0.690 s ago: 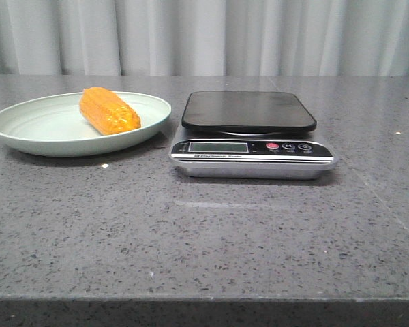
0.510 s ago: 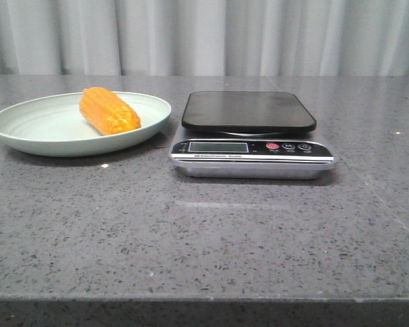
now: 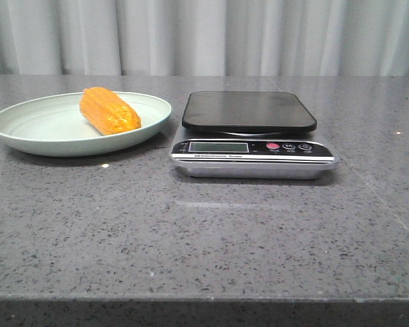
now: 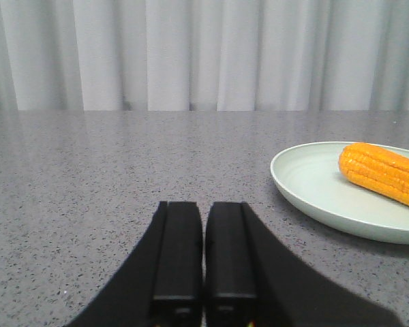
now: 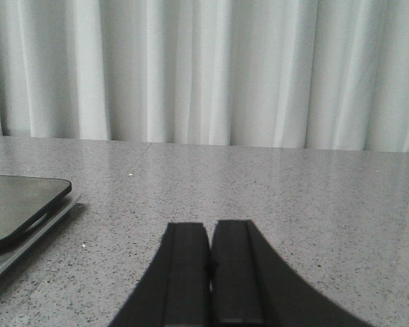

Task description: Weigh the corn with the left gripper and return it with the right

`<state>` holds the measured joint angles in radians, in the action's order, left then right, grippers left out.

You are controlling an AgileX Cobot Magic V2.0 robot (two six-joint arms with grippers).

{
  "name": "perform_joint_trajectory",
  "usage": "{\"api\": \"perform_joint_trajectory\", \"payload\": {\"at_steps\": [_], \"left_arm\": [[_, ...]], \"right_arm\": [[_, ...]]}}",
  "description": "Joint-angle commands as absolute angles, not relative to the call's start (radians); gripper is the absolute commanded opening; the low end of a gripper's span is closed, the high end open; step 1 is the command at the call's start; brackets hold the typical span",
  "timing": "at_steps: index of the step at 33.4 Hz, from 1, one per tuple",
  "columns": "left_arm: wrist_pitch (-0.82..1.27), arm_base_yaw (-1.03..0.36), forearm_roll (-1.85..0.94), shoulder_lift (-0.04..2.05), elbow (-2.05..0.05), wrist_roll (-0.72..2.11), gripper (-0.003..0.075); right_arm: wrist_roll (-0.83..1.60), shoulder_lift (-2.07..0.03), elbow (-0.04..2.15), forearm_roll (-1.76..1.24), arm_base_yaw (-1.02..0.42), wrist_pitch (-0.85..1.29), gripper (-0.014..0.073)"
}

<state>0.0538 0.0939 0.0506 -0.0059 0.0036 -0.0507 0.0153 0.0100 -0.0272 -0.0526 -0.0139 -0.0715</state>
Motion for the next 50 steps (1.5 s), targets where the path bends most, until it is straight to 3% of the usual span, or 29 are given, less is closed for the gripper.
{"api": "perform_joint_trajectory", "payload": {"at_steps": [1, 12, 25, 39, 43, 50], "left_arm": [[-0.066, 0.096, 0.050, -0.023, 0.010, -0.060, 0.0132], [-0.333, 0.096, 0.023, -0.023, -0.038, -0.104, 0.0132], [0.207, 0.062, 0.000, 0.182, -0.489, -0.112, 0.0132], [0.315, 0.017, -0.071, 0.250, -0.513, -0.112, 0.0143], [0.327, -0.004, -0.071, 0.315, -0.566, -0.112, 0.0237], [0.391, -0.063, -0.081, 0.499, -0.695, -0.112, 0.0559]], "right_arm": [[0.018, 0.027, -0.020, -0.039, -0.008, -0.156, 0.0150], [0.018, 0.027, -0.020, -0.039, -0.008, -0.156, 0.0150], [0.018, 0.027, -0.020, -0.039, -0.008, -0.156, 0.0150], [0.018, 0.027, -0.020, -0.039, -0.008, -0.156, 0.0150], [0.018, 0.027, -0.020, -0.039, -0.008, -0.156, 0.0150], [0.018, 0.027, -0.020, -0.039, -0.008, -0.156, 0.0150]]}}
